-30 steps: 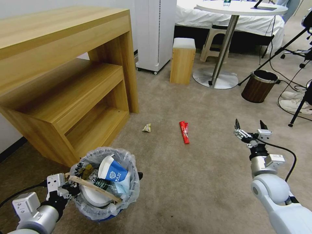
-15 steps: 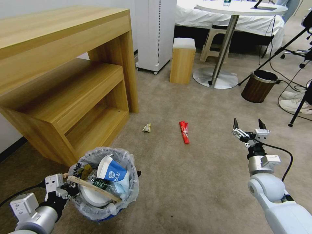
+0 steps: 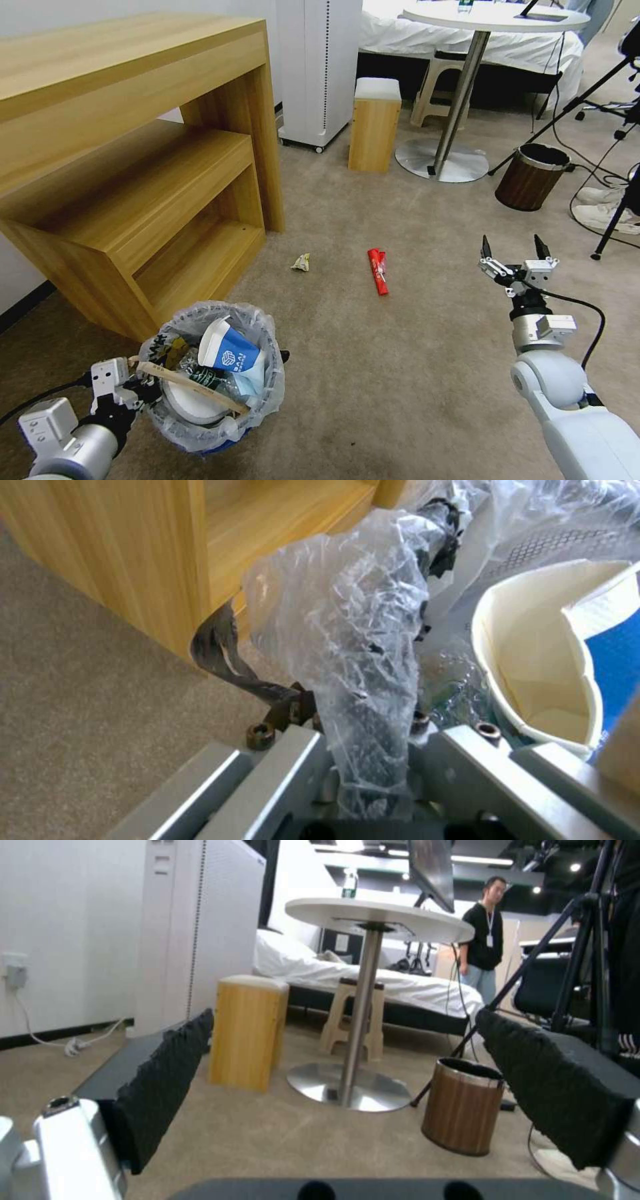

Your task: Pick up the trash bin and place the garbage on the floor into it.

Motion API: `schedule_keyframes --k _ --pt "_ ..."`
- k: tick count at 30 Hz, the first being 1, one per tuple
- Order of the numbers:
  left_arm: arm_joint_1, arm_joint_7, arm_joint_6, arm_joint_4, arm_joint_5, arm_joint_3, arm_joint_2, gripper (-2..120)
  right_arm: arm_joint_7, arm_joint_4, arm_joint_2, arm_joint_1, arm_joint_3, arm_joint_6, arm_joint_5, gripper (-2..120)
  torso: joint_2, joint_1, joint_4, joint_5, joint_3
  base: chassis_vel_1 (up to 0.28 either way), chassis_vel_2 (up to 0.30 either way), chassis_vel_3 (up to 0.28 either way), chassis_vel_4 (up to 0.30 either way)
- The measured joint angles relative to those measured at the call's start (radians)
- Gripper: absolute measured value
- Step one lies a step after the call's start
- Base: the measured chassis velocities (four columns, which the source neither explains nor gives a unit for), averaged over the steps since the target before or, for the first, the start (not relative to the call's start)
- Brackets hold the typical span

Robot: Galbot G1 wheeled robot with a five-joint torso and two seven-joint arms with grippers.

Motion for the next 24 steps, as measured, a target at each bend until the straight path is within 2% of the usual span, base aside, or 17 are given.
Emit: schedule_keyframes --k 10,24 --pt "0.013 0.004 -0.001 -0.013 0.007 -0.003 -0.008 1 -0.001 0.022 0.004 -0.027 0.029 0.014 -0.028 100 0.000 0.000 0.0000 0.0000 0.000 -0.003 0.006 0.004 -0.004" --pt "0.021 0.011 -0.004 -0.021 0.022 0.005 -0.020 1 -0.005 0.028 0.003 -0.052 0.053 0.035 -0.033 100 0.000 0.000 0.0001 0.0001 0.000 -0.087 0.098 0.095 -0.093"
